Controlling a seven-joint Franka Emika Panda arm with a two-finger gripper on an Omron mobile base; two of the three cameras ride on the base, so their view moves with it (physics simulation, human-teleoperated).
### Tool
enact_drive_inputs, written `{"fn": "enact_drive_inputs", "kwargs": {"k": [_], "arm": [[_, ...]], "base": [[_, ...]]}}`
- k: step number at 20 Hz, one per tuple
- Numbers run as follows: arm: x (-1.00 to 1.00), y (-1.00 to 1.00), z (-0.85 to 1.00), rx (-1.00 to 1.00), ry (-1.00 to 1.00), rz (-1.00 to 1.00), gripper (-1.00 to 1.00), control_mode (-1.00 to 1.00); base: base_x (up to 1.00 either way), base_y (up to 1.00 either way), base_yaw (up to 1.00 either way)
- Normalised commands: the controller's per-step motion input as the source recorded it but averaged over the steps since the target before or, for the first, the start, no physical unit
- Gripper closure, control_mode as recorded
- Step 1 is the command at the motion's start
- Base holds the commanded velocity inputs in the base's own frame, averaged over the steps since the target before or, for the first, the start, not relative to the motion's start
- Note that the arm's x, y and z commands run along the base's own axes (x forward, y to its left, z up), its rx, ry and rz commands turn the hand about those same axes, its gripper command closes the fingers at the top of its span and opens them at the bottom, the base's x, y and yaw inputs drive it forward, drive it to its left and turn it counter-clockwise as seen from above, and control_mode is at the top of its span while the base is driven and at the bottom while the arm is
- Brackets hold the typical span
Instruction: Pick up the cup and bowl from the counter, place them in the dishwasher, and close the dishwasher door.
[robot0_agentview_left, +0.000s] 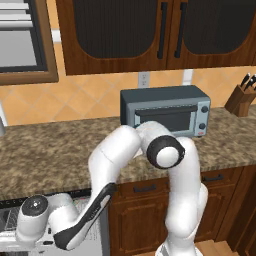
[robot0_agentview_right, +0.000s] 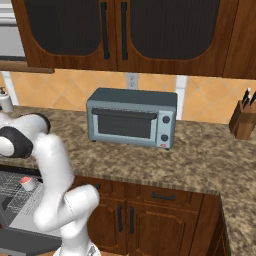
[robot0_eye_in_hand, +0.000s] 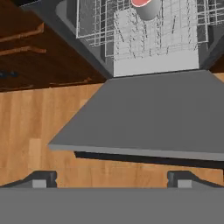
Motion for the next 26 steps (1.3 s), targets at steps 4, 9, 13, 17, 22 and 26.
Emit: {"fn": "enact_drive_inputs", "kwargs": {"k": [4,9,13,17,22,26], "arm": [[0.00,-1.00,0.81,0.90,-0.04,0.02,-1.00,-1.00],[0.13,-0.95,1.00,0.50,0.19,0.11,-1.00,-1.00],[0.41,-0.29,1.00,0.05,0.31,0.26,-1.00,-1.00],[0.39,-0.01,1.00,-0.04,0.28,0.33,-1.00,-1.00],[0.55,-0.07,1.00,-0.20,0.34,0.23,-1.00,-1.00],[0.79,-0.03,1.00,-0.39,0.28,0.04,-1.00,-1.00]], "base": [[0.00,0.00,0.00],[0.00,0.00,0.00],[0.00,0.00,0.00],[0.00,0.00,0.00],[0.00,0.00,0.00],[0.00,0.00,0.00]]}}
